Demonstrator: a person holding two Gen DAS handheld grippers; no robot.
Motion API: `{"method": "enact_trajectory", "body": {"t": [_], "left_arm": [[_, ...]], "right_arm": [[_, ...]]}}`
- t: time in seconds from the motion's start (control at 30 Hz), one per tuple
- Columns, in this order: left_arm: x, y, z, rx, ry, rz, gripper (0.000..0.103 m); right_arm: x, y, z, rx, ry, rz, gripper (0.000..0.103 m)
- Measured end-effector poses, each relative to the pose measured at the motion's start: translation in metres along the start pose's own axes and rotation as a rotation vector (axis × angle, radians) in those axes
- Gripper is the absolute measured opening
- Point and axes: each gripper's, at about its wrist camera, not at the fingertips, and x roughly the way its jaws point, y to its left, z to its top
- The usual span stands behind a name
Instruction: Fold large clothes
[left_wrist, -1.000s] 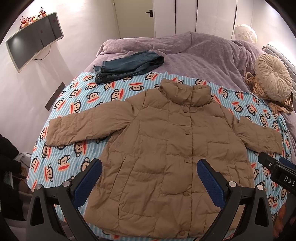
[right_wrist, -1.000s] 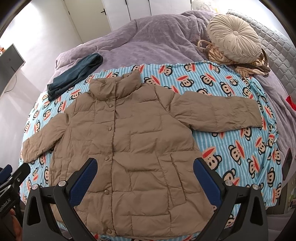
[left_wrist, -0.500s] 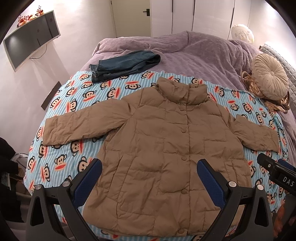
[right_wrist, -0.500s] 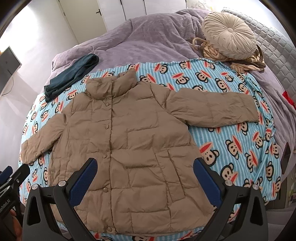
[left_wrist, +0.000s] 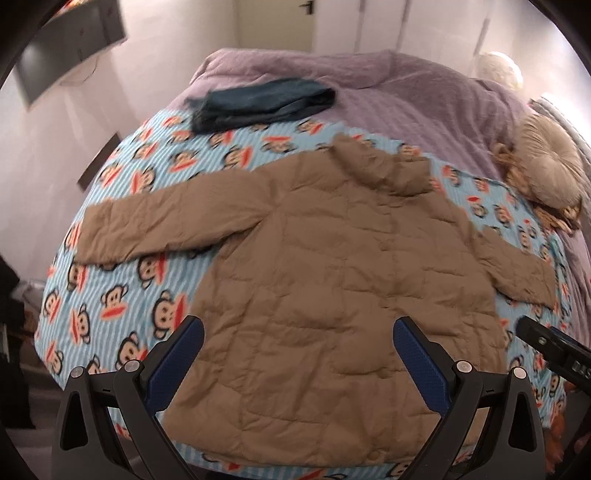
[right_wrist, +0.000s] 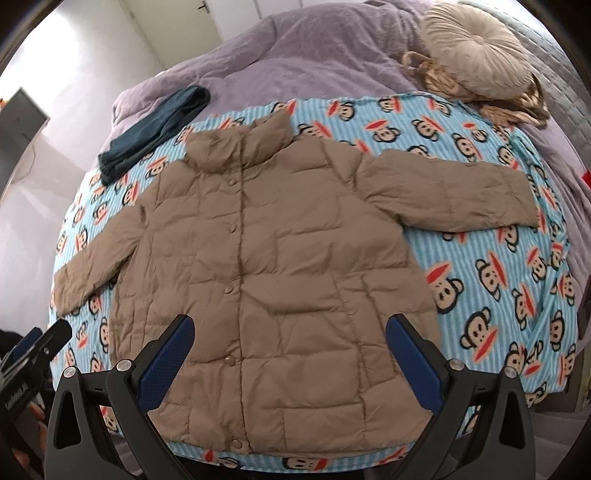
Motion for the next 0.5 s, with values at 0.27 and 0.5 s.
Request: {"method": "enact_trajectory", "body": {"t": [0.27, 0.5], "left_arm": [[0.065, 0.108, 0.009, -0.161, 0.058, -0.040, 0.103], [0.127, 0.214, 0.020, -0.336, 0.069, -0.061, 0.103]], "right_arm": [[0.042, 0.046, 0.003, -0.025, 0.056, 0.061, 0.103], [0.099, 0.114, 0.000, -0.059, 0.113, 0.080, 0.103]]}}
